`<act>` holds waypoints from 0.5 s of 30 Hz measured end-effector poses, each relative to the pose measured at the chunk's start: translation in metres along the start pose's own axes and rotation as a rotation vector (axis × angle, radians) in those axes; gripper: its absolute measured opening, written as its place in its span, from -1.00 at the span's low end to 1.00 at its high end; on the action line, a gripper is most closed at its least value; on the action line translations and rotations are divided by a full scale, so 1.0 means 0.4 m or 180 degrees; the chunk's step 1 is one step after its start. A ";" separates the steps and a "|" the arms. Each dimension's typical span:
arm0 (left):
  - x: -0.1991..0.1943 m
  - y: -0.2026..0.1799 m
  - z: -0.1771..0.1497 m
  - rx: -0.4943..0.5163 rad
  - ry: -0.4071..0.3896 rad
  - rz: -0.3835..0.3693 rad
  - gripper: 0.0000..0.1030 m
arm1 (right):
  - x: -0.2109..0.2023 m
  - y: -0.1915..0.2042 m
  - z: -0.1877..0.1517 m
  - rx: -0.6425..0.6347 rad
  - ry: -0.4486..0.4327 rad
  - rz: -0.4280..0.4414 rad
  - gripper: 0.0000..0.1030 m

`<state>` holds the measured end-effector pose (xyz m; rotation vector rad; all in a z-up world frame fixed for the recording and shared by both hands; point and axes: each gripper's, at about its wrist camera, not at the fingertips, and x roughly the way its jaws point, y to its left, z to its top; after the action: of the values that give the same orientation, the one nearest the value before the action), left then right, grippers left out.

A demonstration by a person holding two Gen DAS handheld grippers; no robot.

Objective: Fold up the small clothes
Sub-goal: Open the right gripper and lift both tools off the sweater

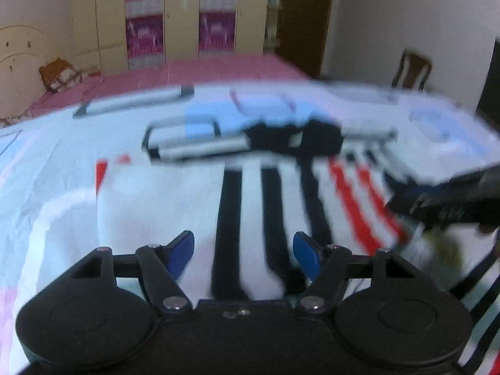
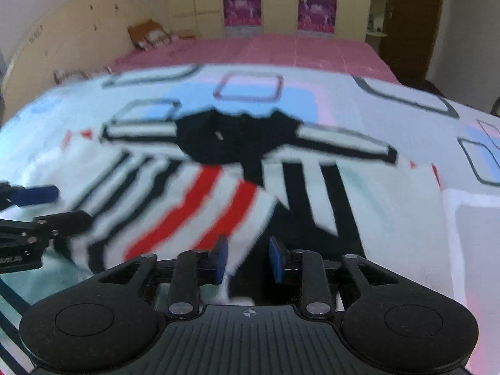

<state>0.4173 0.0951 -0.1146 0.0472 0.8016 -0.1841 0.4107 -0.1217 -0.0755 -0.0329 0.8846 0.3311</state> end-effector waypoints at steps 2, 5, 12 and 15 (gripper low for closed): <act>0.006 0.016 -0.028 -0.0022 -0.0055 -0.0066 0.40 | -0.011 -0.021 -0.014 0.0029 0.0002 -0.0103 -0.46; 0.001 0.023 -0.023 -0.0004 -0.0023 -0.0089 0.39 | -0.042 -0.050 -0.018 0.0213 0.0004 -0.0139 -0.46; -0.006 0.040 -0.030 -0.0001 -0.0036 -0.0188 0.37 | -0.037 -0.124 -0.016 0.0839 -0.0071 -0.0278 0.23; -0.006 0.048 -0.033 0.0008 -0.0050 -0.0235 0.37 | -0.025 -0.130 -0.028 0.0876 -0.0030 -0.0214 0.21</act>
<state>0.4096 0.1156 -0.1225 0.0184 0.7878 -0.2549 0.4120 -0.1755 -0.0807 0.1930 0.9112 0.1447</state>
